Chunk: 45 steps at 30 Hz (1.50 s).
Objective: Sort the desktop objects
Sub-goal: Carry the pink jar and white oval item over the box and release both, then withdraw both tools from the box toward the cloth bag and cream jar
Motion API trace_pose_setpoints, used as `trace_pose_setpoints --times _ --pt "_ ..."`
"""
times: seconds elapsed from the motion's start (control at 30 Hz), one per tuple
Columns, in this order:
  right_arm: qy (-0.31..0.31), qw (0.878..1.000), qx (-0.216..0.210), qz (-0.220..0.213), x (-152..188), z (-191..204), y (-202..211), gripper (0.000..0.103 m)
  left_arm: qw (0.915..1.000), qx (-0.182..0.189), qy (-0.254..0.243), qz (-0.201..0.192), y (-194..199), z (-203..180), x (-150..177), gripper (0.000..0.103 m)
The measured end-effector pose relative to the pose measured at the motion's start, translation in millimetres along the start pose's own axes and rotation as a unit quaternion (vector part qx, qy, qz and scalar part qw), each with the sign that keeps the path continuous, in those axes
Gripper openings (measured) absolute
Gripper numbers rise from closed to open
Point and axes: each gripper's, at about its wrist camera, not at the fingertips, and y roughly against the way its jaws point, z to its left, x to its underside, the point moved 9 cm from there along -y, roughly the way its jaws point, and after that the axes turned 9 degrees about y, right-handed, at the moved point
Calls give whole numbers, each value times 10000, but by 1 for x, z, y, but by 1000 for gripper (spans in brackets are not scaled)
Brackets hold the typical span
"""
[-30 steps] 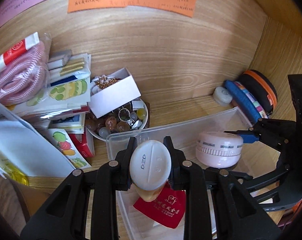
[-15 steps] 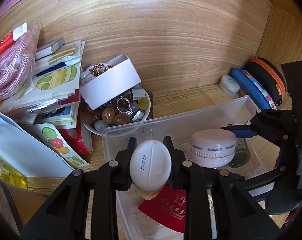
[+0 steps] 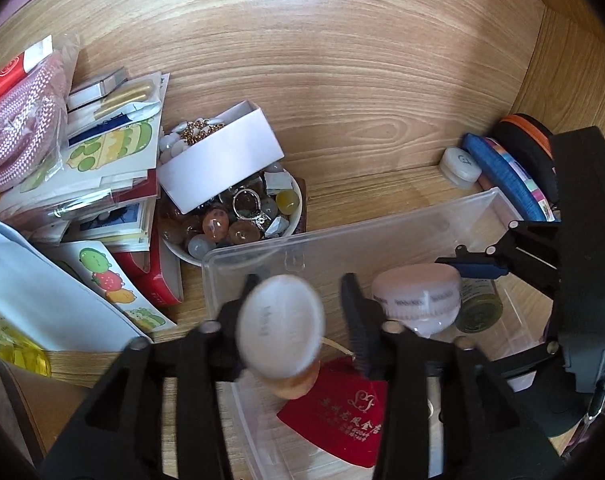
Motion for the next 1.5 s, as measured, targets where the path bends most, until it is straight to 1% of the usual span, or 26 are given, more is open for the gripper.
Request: trace_pose_setpoints --times 0.03,0.07,0.13,0.23,0.33,0.47,0.53,0.6,0.67,0.73,0.9,1.0,1.27,1.3,1.33,1.4,1.5 --pt "35 10000 79 -39 0 0 2 58 10000 36 -21 13 0 -1 0 48" --pt "46 9998 151 -87 -1 -1 4 62 10000 76 -38 30 0 -3 1 49" --pt "34 9996 207 -183 -1 -2 8 65 10000 59 -75 2 1 -4 1 50" --pt "-27 9995 203 -219 0 -4 9 65 9999 61 -96 -17 3 -5 0 52" --pt "-108 9992 227 -295 -1 -5 14 65 9999 13 -95 -100 6 -5 -2 58" --pt "-275 9981 235 -489 3 -13 29 65 9998 34 -94 -157 11 -6 -5 60" --pt "-362 9975 244 -560 4 -16 36 66 9997 -7 -114 -205 15 -7 -6 65" --pt "-451 9966 225 -651 6 -19 46 68 9995 -54 -146 -269 20 -8 -7 69" --pt "-560 9953 241 -756 14 -21 60 73 9992 -81 -169 -348 27 -11 -9 70" --pt "-619 9942 247 -843 10 -19 69 74 9989 -81 -175 -419 35 -13 -10 76" --pt "-716 9917 291 -1024 13 -12 88 75 9977 -182 -258 -598 57 -15 -11 78" --pt "-735 9902 312 -1142 18 -6 103 75 9973 -96 -304 -663 69 -20 -10 80" --pt "-786 9866 325 -1390 34 2 129 77 9950 -218 -433 -871 101 -27 -1 82" --pt "-797 9863 330 -1405 37 3 132 78 9948 -234 -441 -888 104 -29 1 84" --pt "-803 9860 330 -1425 39 4 135 78 9945 -249 -445 -910 107 -31 3 88" --pt "-834 9850 325 -1473 44 6 141 78 9937 -275 -455 -986 115 -33 7 93" --pt "-886 9838 303 -1531 53 10 148 78 9926 -315 -502 -1060 126 -38 13 93"
